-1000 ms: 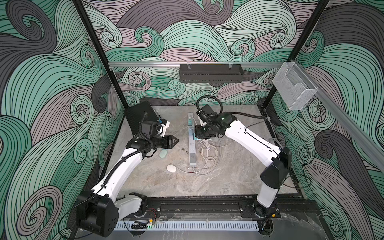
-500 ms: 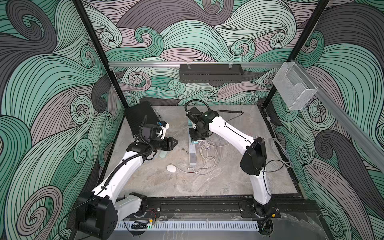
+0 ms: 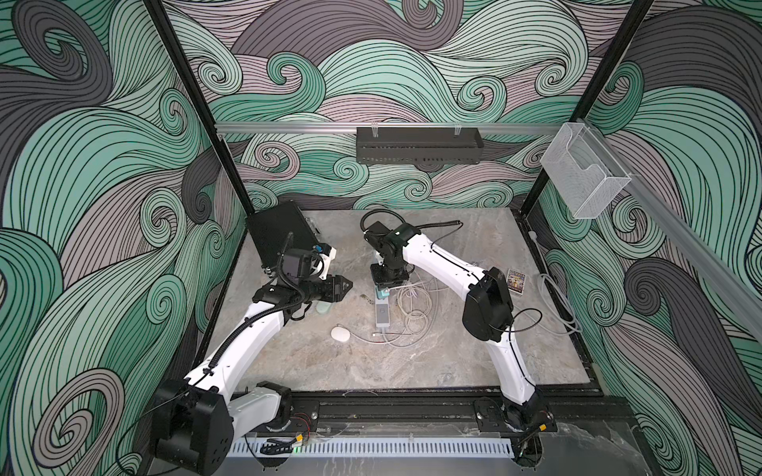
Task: Charge the bluetooth headset
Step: Insert the plug into the socket.
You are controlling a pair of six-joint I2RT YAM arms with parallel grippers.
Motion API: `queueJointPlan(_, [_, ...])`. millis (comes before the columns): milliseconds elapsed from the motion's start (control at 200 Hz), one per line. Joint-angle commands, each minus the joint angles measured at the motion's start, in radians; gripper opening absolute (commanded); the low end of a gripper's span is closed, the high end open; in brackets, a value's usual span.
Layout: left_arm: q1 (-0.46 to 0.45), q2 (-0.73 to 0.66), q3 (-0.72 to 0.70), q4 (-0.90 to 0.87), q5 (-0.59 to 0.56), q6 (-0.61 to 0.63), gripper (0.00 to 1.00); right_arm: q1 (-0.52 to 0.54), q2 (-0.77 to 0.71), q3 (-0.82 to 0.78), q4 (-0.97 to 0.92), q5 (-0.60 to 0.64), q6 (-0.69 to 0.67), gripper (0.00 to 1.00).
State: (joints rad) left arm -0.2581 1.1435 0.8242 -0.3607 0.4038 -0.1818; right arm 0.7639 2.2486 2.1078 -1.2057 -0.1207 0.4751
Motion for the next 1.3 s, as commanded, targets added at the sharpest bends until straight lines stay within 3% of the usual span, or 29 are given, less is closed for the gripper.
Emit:
queueJointPlan(0, [0.002,-0.011,0.006,0.016,-0.003,0.022,0.59,0.003,0.011,0.015,-0.037,-0.023,0.004,0.0])
queueJointPlan(350, [0.001,-0.025,0.006,0.003,-0.017,0.03,0.59,0.005,0.023,0.0,-0.059,-0.04,0.022,0.0])
queueJointPlan(680, [0.002,-0.03,0.006,-0.007,-0.019,0.036,0.59,-0.006,0.106,0.106,-0.084,-0.014,0.016,0.0])
queueJointPlan(1296, [0.0,-0.019,0.009,-0.007,-0.011,0.033,0.59,-0.013,0.079,0.083,-0.121,0.011,-0.001,0.0])
